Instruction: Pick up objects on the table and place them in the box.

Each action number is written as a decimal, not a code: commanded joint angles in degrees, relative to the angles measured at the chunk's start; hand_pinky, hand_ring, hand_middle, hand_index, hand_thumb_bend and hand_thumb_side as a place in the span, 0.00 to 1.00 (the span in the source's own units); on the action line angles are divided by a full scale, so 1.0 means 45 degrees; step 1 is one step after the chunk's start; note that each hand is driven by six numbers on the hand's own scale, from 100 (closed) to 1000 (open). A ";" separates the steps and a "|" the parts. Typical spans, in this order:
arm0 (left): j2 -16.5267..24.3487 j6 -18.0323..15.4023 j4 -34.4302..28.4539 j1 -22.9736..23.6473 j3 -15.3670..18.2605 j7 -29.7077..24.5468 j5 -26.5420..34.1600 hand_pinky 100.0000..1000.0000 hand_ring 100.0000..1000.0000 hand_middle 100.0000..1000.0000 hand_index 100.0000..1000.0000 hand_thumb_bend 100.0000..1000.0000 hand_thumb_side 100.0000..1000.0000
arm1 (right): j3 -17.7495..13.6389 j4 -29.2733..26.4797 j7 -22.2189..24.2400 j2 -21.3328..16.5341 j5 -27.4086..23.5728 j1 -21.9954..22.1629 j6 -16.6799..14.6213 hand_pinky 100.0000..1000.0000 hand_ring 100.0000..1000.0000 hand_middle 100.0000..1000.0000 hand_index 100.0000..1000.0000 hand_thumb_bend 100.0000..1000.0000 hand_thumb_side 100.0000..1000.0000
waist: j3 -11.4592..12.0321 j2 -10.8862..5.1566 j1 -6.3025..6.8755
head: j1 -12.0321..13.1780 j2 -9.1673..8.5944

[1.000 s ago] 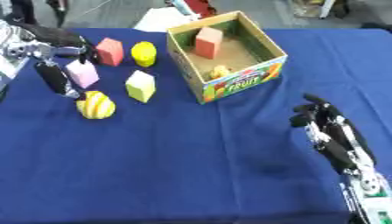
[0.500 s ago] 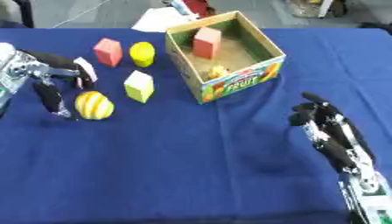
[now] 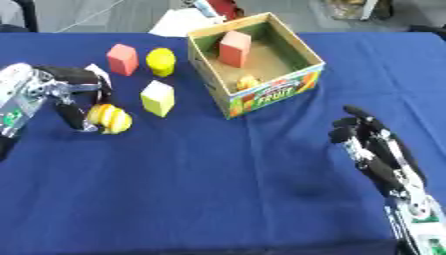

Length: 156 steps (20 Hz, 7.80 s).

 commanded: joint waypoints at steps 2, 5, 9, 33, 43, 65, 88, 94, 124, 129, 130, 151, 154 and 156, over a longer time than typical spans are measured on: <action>0.0253 -0.0062 -0.0518 -0.0458 0.0230 0.0400 -0.0055 0.68 0.52 0.44 0.53 0.18 0.10 | -0.0091 -0.0155 -0.0014 -0.0131 0.0034 -0.0082 -0.0019 0.61 0.60 0.62 0.88 0.00 0.35 | -0.0015 -0.0285 0.0068 | 0.0033 0.0060; 0.0350 -0.0049 -0.1407 -0.0959 0.0430 0.0336 0.0060 0.69 0.52 0.45 0.54 0.18 0.10 | -0.0096 -0.0151 -0.0016 -0.0138 0.0035 -0.0053 -0.0014 0.61 0.60 0.62 0.88 0.00 0.35 | 0.0003 -0.0322 0.0086 | 0.0013 0.0060; 0.0022 -0.0042 -0.2332 -0.2121 0.0514 0.0144 -0.0025 0.70 0.53 0.46 0.55 0.20 0.09 | -0.0083 -0.0126 -0.0010 -0.0147 0.0044 0.0008 -0.0004 0.61 0.60 0.62 0.88 0.00 0.35 | 0.0034 -0.0381 0.0094 | 0.0004 0.0060; -0.6542 0.0123 0.3344 -0.4778 0.1118 0.4322 -0.6506 0.75 0.64 0.66 0.85 0.29 0.11 | 0.0210 -0.0043 0.0301 0.0139 -0.0052 0.0010 -0.0030 0.61 0.60 0.62 0.88 0.00 0.34 | -0.0753 -0.0302 -0.0124 | 0.0434 0.0060; -0.5549 0.0067 0.2353 -0.4887 0.1167 0.3874 -0.5580 0.77 0.68 0.72 0.92 0.35 0.12 | 0.0147 -0.0043 0.0283 0.0080 -0.0035 -0.0013 -0.0036 0.61 0.60 0.62 0.88 0.00 0.35 | -0.0508 -0.0386 -0.0103 | 0.0275 0.0060; -0.2137 -0.0725 0.1375 -0.3683 0.0294 -0.2855 -0.1001 0.79 0.75 0.77 0.92 0.50 0.12 | -0.0017 -0.0005 0.0128 -0.0106 0.0083 0.0012 -0.0045 0.61 0.60 0.62 0.88 0.00 0.35 | -0.0106 -0.0495 0.0013 | -0.0010 0.0060; -0.3338 -0.1440 0.3363 -0.3578 0.0287 -0.0994 -0.2574 0.77 0.70 0.69 0.83 0.41 0.12 | -0.0014 -0.0019 0.0117 -0.0025 0.0078 0.0027 -0.0027 0.61 0.60 0.62 0.88 0.00 0.34 | -0.0232 -0.0399 -0.0024 | 0.0080 0.0060; -0.3206 -0.1342 0.2809 -0.3660 0.0381 0.0108 -0.2617 0.73 0.58 0.47 0.65 0.30 0.10 | -0.0017 -0.0012 0.0117 -0.0033 0.0072 0.0004 -0.0018 0.61 0.59 0.62 0.88 0.00 0.34 | -0.0234 -0.0391 0.0000 | 0.0085 0.0060; -0.7283 0.0404 0.3686 -0.5035 0.1629 0.4402 -0.7802 0.79 0.74 0.80 0.97 0.41 0.11 | 0.0328 0.0027 0.0463 0.0256 -0.0038 -0.0130 -0.0039 0.61 0.59 0.62 0.88 0.00 0.34 | -0.1349 -0.0159 -0.0145 | 0.0969 0.0004; -0.6573 0.0076 0.2905 -0.5169 0.1509 0.4356 -0.7229 0.79 0.72 0.75 0.91 0.39 0.11 | 0.0262 0.0022 0.0421 0.0198 -0.0029 -0.0099 -0.0026 0.61 0.59 0.62 0.88 0.00 0.34 | -0.1173 -0.0213 -0.0080 | 0.0844 0.0015; -0.6269 -0.0040 0.2557 -0.5200 0.1470 0.4358 -0.6941 0.79 0.71 0.73 0.89 0.37 0.10 | 0.0232 0.0020 0.0396 0.0179 -0.0023 -0.0093 -0.0021 0.61 0.59 0.62 0.88 0.00 0.34 | -0.1112 -0.0225 -0.0053 | 0.0810 0.0025; -0.0488 0.1766 0.1484 -0.2769 0.2790 -0.0466 -0.2648 0.79 0.73 0.76 0.92 0.40 0.14 | -0.0082 0.0033 0.0114 -0.0106 0.0107 0.0001 -0.0027 0.61 0.59 0.62 0.88 0.00 0.34 | -0.0042 -0.0413 -0.0018 | 0.0037 0.0060; -0.0645 0.1780 0.2224 -0.2765 0.2969 -0.0681 -0.2923 0.80 0.74 0.78 0.92 0.42 0.14 | -0.0077 0.0032 0.0124 -0.0085 0.0103 0.0001 -0.0031 0.61 0.59 0.62 0.88 0.00 0.34 | -0.0062 -0.0406 -0.0026 | 0.0021 0.0060; -0.0701 0.1833 0.2663 -0.2760 0.3120 -0.0787 -0.3059 0.80 0.74 0.79 0.92 0.42 0.14 | -0.0083 0.0031 0.0122 -0.0091 0.0100 -0.0003 -0.0032 0.61 0.59 0.62 0.88 0.00 0.34 | -0.0070 -0.0402 -0.0025 | 0.0017 0.0060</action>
